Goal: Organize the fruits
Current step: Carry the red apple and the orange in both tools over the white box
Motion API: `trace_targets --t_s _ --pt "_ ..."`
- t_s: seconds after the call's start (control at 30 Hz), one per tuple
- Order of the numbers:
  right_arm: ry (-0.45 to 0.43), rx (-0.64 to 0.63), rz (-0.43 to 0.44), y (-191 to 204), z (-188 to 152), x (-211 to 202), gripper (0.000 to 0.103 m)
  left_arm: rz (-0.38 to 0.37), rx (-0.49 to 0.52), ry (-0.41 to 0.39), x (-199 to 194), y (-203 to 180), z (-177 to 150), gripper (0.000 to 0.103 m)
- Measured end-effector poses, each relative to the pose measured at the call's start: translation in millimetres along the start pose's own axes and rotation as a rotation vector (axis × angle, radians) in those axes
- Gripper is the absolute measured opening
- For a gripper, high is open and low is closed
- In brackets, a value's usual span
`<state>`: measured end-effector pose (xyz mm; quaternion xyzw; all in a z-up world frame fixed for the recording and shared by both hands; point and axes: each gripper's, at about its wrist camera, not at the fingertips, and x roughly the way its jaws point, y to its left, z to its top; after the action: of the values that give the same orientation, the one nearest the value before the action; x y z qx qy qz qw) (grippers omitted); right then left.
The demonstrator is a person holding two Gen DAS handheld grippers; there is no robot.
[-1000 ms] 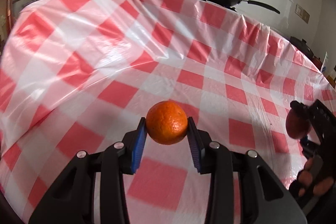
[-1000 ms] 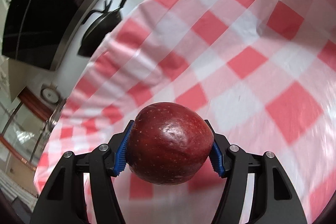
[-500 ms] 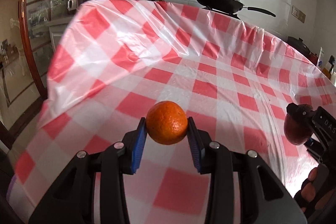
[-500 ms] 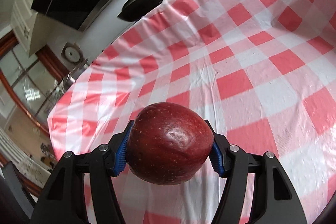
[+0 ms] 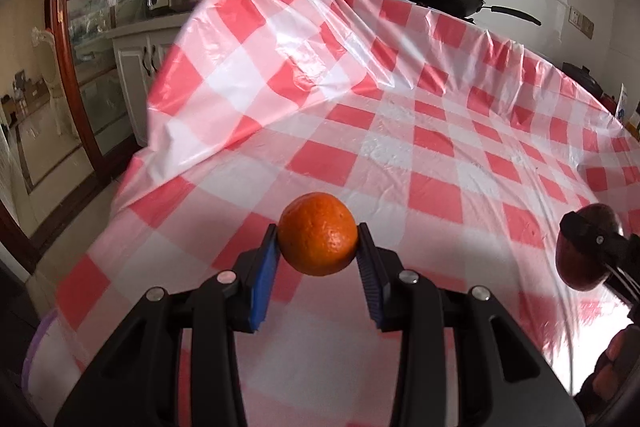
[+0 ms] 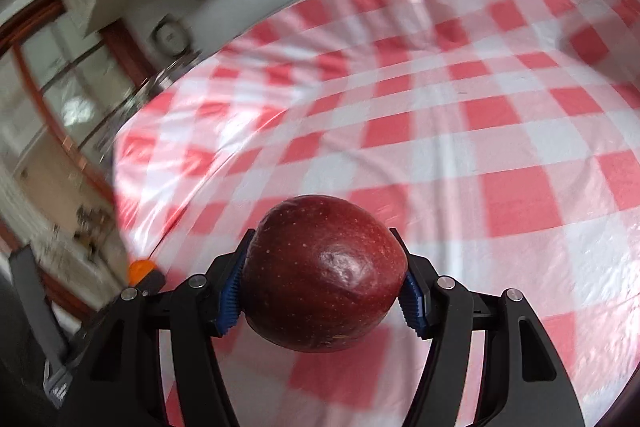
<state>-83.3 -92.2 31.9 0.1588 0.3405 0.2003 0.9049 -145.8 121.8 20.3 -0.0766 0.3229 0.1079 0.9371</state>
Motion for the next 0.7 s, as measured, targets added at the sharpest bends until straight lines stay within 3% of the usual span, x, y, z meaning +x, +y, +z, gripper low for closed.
trace_targets --t_s 0.17,0.37,0.53,0.6,0.7 --pt "0.046 -0.245 0.115 69 -30 -9 0.062 0.044 -0.037 -0.025 -35 46 -18 0.039" --pt "0.165 -0.571 0.321 160 -94 -12 0.062 0.194 -0.12 -0.036 -91 142 -56 0.039" --pt "0.356 -0.857 0.489 233 -169 1 0.062 0.312 -0.166 0.086 -105 217 -108 0.039" --pt "0.423 -0.939 0.507 253 -198 10 0.062 0.356 -0.178 0.136 -100 233 -124 0.039" --pt "0.535 -1.045 0.471 275 -244 38 0.062 0.38 -0.197 0.291 -78 256 -158 0.039"
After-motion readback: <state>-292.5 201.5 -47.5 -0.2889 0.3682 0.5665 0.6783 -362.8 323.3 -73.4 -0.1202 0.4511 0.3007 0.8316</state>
